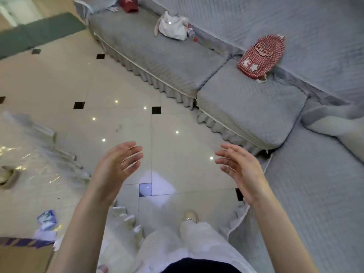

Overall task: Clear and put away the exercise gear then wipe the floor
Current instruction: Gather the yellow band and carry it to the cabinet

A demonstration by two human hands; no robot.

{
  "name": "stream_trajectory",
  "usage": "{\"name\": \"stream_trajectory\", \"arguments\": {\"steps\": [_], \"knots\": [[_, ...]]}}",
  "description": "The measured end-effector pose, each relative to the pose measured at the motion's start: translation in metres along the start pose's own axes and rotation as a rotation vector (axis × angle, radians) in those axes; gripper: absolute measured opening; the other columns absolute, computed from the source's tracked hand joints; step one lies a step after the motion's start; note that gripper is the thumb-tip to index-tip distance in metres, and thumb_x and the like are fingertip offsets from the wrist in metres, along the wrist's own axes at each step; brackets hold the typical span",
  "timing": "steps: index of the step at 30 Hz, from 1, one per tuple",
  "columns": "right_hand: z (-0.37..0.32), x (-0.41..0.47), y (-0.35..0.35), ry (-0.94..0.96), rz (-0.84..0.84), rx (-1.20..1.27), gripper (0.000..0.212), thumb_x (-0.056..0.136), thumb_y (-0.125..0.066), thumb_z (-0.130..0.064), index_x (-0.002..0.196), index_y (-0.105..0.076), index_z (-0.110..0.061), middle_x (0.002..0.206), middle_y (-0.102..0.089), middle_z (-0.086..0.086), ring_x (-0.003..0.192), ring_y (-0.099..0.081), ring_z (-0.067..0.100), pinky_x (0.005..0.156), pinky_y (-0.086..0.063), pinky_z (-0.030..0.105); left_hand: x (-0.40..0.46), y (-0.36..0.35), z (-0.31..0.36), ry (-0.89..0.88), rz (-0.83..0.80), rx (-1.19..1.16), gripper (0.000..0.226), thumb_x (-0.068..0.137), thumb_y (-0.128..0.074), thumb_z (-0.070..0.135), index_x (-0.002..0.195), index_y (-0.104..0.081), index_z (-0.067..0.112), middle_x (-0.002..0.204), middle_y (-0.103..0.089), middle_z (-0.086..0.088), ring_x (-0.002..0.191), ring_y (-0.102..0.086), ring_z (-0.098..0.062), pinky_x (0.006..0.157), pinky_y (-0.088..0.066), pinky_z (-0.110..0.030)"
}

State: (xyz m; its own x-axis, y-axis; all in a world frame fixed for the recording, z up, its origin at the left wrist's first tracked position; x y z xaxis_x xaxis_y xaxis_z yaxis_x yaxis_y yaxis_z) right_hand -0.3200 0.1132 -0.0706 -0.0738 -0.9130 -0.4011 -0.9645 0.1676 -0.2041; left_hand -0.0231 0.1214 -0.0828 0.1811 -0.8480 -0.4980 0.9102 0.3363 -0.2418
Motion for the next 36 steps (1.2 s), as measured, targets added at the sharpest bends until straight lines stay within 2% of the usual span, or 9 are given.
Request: {"name": "stream_trajectory", "arguments": {"steps": [4,8,17,26,30,36], "knots": [[-0.012,0.063,-0.028,-0.069,-0.098,-0.046,0.018,0.095,-0.046,-0.012,0.1,-0.063,-0.013,0.084,-0.072,0.001,0.071,-0.065,0.012,0.063,-0.05,0.019,0.025,0.007,0.022,-0.038,0.088,-0.078,0.021,0.095,-0.041,0.019,0.098,-0.062,0.016,0.093,-0.07,0.0,0.085,-0.068,-0.011,0.079,-0.054,-0.025],[-0.017,0.12,-0.078,-0.119,-0.21,-0.098,0.018,0.095,-0.047,-0.012,0.102,-0.063,-0.013,0.087,-0.071,0.002,0.071,-0.065,0.011,0.063,-0.05,0.019,0.049,0.032,0.046,-0.094,0.211,-0.23,0.024,0.096,-0.039,0.02,0.095,-0.062,0.013,0.083,-0.072,0.001,0.082,-0.07,-0.012,0.073,-0.056,-0.021],[-0.028,0.24,-0.265,-0.103,-0.501,-0.271,0.02,0.096,-0.045,-0.016,0.104,-0.063,-0.016,0.095,-0.07,0.002,0.079,-0.065,0.012,0.068,-0.05,0.019,0.153,0.12,0.112,-0.141,0.384,-0.368,0.025,0.094,-0.039,0.017,0.095,-0.063,0.01,0.082,-0.072,-0.001,0.078,-0.07,-0.012,0.072,-0.055,-0.021],[-0.045,0.335,-0.449,-0.131,-0.586,-0.254,0.019,0.094,-0.048,-0.016,0.101,-0.065,-0.016,0.09,-0.072,0.001,0.077,-0.066,0.012,0.07,-0.049,0.023,0.247,0.213,0.23,-0.199,0.485,-0.347,0.022,0.094,-0.042,0.018,0.092,-0.063,0.012,0.082,-0.072,0.001,0.081,-0.068,-0.013,0.076,-0.053,-0.025],[-0.05,0.37,-0.506,-0.145,-0.613,-0.261,0.018,0.094,-0.049,-0.016,0.102,-0.065,-0.014,0.091,-0.071,0.003,0.077,-0.067,0.014,0.068,-0.049,0.022,0.277,0.247,0.263,-0.209,0.538,-0.35,0.023,0.094,-0.042,0.02,0.094,-0.064,0.013,0.088,-0.071,0.0,0.088,-0.067,-0.016,0.082,-0.048,-0.029],[-0.054,0.435,-0.599,-0.149,-0.689,-0.313,0.019,0.094,-0.048,-0.016,0.103,-0.065,-0.014,0.091,-0.071,0.003,0.076,-0.067,0.012,0.065,-0.051,0.019,0.333,0.286,0.299,-0.215,0.628,-0.398,0.023,0.094,-0.042,0.018,0.094,-0.064,0.012,0.088,-0.07,-0.002,0.087,-0.066,-0.016,0.083,-0.048,-0.029]]}}
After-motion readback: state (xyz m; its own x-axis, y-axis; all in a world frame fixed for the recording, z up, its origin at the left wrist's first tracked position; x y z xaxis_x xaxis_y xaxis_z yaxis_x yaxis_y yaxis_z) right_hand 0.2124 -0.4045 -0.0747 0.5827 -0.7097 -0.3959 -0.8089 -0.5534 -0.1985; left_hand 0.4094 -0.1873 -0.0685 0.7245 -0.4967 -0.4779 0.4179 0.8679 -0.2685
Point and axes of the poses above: each hand's wrist, its own x-axis towards the middle knuckle, its own y-axis out of the back of the hand, z = x × y, the point moved 10 cm from there along x, towards the middle knuckle
